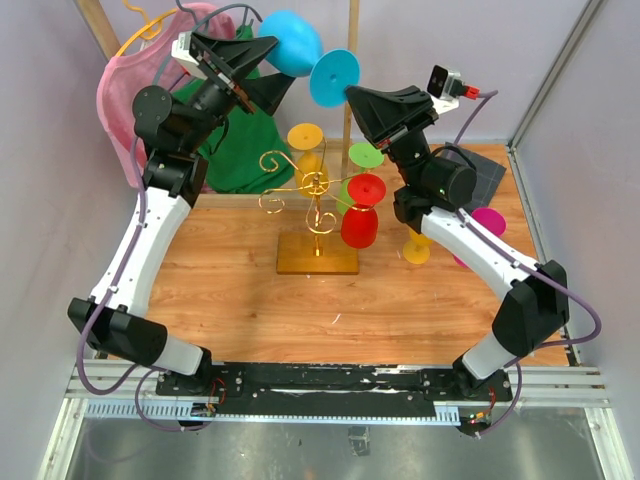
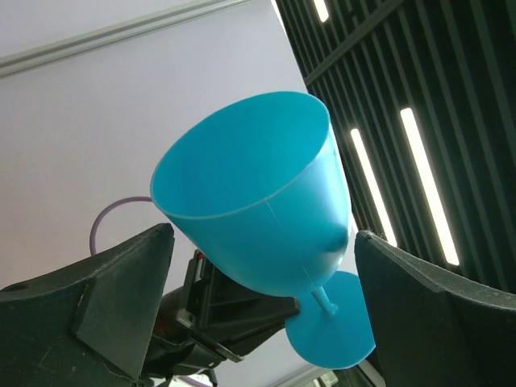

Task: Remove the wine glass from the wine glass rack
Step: Place the wine glass at the center of the board.

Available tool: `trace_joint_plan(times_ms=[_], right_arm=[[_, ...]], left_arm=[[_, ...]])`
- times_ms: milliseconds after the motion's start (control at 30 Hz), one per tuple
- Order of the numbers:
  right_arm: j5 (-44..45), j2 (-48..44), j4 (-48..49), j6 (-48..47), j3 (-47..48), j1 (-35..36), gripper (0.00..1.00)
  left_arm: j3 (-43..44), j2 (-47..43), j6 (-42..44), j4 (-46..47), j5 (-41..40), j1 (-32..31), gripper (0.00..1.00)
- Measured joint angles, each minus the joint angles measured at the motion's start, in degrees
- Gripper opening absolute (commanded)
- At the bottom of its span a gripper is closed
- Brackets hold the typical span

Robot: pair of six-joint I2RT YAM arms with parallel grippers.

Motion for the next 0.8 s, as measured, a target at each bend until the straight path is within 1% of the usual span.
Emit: trace_joint_plan(times_ms=[300, 800], right_arm=[[-0.6, 0.3, 0.3, -1.4, 0.0, 0.6, 0.01], [-1.6, 3.5, 3.7, -2.6, -0.2, 0.6, 0.01]], left_arm=[[0.1, 0.6, -0.3, 0.1, -1.1, -0.2, 0.99], [1.6, 1.5, -2.7, -1.2, -2.1, -0.4, 0.99]])
